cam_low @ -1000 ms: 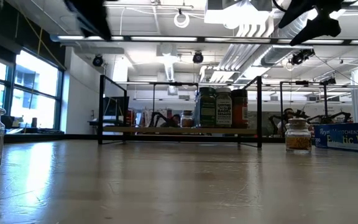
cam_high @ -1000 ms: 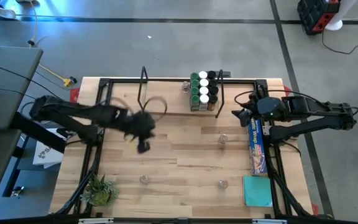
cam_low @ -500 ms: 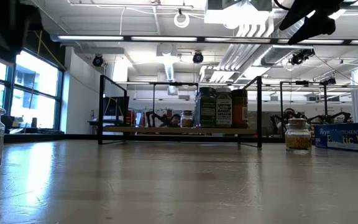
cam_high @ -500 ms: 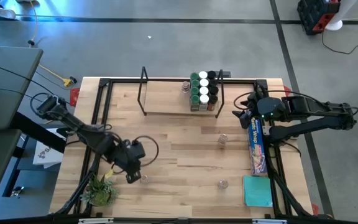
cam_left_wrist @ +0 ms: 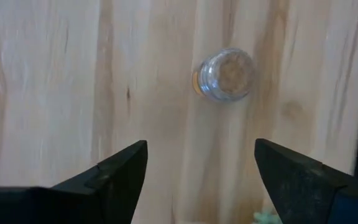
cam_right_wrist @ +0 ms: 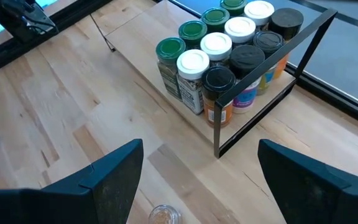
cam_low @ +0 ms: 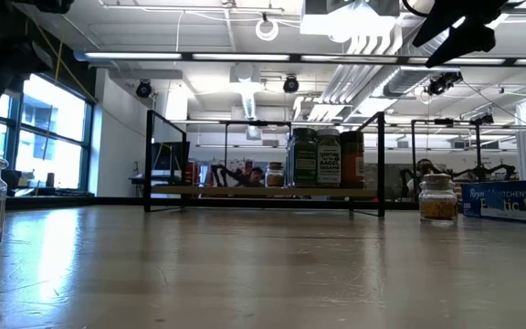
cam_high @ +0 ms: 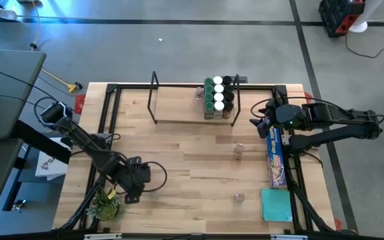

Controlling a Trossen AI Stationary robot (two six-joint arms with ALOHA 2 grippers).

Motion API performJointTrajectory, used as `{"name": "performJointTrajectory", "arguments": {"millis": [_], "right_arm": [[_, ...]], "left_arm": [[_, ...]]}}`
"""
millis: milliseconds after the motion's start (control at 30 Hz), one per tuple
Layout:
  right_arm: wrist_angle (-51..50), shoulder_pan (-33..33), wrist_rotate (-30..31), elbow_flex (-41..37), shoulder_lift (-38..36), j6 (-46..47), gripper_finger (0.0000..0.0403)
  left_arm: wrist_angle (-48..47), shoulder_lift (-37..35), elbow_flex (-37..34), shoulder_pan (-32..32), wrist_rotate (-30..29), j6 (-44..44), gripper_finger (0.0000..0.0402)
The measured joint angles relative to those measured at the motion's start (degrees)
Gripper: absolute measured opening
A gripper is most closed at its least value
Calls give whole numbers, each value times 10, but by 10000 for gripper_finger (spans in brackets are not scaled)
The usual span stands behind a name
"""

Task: Shelf spices
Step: Put the brown seasoning bottle on the shelf aligned with the other brown seasoning bottle

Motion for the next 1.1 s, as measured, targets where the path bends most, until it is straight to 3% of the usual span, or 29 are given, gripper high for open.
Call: {"name": "performJointTrajectory", "arguments": {"millis": [200,367,533,733,1100], "right_arm": [[0,0,-1,0,0,17,312],[0,0,-6,0,0,48,312],[0,0,-13,0,0,101,312],[0,0,-15,0,0,146,312],[0,0,-26,0,0,172,312]], "left_arm": [[92,-19,-64,-1,-31,100,293],[184,-18,-116,-2,-29,190,293],[225,-18,-134,7,-27,214,293],[352,-18,-163,4,-2,303,293],[452,8,-195,9,-4,327,293]]}}
